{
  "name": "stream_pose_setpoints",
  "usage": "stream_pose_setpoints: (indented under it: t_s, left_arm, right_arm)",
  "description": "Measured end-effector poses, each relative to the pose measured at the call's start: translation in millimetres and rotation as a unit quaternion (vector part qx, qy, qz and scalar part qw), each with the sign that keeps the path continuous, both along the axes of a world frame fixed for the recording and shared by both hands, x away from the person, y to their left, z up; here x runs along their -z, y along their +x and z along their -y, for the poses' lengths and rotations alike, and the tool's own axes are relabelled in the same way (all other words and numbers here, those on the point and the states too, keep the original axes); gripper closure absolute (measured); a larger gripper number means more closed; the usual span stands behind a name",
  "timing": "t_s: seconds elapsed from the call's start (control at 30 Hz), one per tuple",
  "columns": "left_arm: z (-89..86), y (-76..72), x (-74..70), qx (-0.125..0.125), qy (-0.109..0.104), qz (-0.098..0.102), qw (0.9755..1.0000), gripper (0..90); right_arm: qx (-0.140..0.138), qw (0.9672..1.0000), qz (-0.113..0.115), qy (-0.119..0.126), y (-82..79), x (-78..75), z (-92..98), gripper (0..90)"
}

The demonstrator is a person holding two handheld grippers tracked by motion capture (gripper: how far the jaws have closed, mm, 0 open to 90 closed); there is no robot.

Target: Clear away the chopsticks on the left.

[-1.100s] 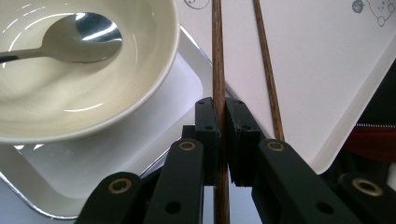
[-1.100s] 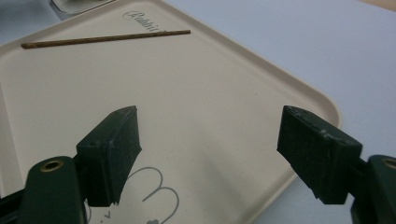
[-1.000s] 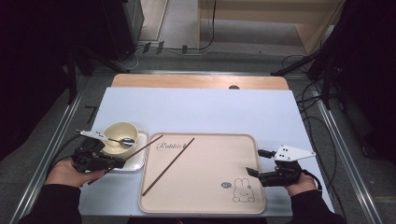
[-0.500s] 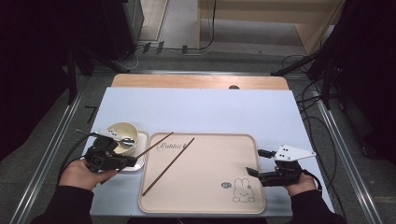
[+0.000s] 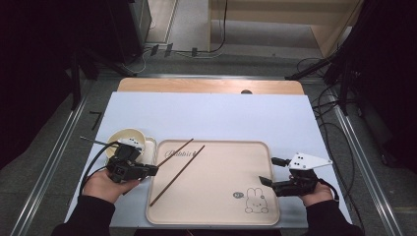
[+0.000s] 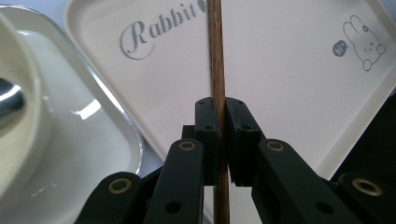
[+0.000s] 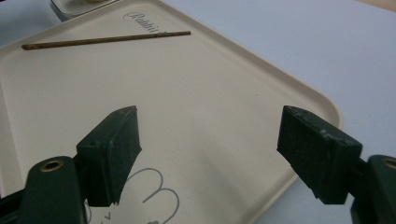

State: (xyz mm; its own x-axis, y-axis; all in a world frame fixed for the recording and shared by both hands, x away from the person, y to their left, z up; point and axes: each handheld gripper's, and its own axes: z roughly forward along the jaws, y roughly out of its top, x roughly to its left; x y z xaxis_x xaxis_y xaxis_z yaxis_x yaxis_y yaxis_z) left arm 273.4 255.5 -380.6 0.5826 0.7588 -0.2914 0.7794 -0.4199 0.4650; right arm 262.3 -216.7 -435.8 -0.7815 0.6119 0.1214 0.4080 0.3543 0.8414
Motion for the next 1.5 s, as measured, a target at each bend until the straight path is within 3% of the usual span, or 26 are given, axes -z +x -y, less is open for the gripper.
stream_pose_setpoints:
  t_s: [0.53,0.77,1.0,1.33,1.5]
  left_arm:
    - [37.6,-1.9,15.7,0.003,0.003,-0.002,1.0000,85.4]
    - [45.4,-3.8,24.3,0.016,-0.009,-0.019,0.9996,85.3]
    - [53.2,-2.6,34.6,0.001,0.021,-0.025,0.9995,85.3]
    - [58.5,2.3,44.4,-0.004,0.040,-0.039,0.9984,85.2]
    - [64.7,2.2,54.4,0.001,0.060,-0.047,0.9971,85.0]
  right_arm:
    - [-0.001,1.0000,0.001,-0.001,0.2,0.1,-0.5,21.3]
    - [0.000,1.0000,0.001,0.001,-0.3,-0.2,-0.3,21.4]
    - [0.000,1.0000,0.002,0.002,-0.5,-0.4,0.4,21.3]
    - [-0.002,1.0000,0.004,0.000,-1.0,-1.1,-0.3,21.4]
    - [-0.003,1.0000,0.004,-0.001,-1.1,-1.1,-0.6,21.3]
